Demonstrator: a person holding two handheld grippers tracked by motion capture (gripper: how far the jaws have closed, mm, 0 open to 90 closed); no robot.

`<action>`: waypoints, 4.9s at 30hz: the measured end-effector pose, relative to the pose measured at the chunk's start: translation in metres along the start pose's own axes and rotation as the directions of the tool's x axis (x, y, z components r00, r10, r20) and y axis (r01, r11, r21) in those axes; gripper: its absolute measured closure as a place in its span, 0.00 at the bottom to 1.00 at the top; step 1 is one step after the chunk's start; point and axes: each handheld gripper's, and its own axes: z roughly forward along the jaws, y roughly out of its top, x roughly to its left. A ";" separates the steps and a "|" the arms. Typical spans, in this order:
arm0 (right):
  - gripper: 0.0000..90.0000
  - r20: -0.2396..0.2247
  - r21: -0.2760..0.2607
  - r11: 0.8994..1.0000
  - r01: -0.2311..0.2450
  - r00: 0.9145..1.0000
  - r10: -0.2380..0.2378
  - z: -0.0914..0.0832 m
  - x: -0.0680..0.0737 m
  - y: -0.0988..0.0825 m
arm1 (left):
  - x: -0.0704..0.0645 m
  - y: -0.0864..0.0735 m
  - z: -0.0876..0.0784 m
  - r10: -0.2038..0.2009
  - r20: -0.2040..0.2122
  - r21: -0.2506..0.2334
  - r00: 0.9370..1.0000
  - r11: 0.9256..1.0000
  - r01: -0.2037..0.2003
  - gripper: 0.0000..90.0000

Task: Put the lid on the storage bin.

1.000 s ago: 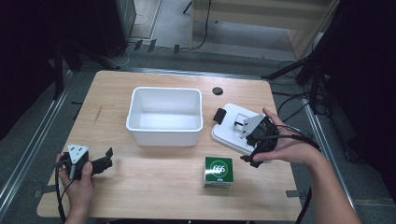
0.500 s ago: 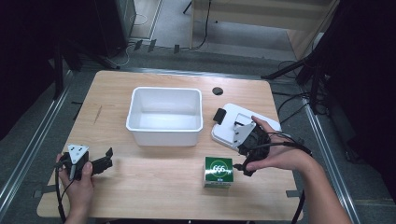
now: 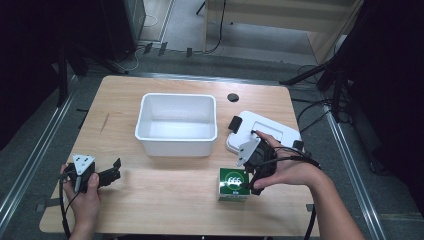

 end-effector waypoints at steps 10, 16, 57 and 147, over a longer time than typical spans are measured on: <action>0.00 -0.038 0.010 1.000 0.003 0.999 -0.003 0.013 0.008 -0.004 | 0.000 0.000 0.000 0.002 0.000 0.001 1.000 1.000 -0.002 0.00; 0.00 -0.061 0.016 1.000 0.010 0.998 -0.009 0.021 0.012 -0.002 | 0.000 0.000 0.000 0.000 0.002 0.000 1.000 1.000 0.000 0.00; 0.14 -0.130 0.102 0.995 0.011 0.992 0.002 0.066 0.016 0.001 | 0.000 0.000 0.000 0.004 0.004 0.002 1.000 1.000 -0.004 0.00; 0.18 0.008 0.052 0.999 0.008 1.000 -0.009 -0.045 -0.077 0.043 | 0.000 0.000 0.000 -0.007 0.000 0.003 1.000 1.000 0.007 0.00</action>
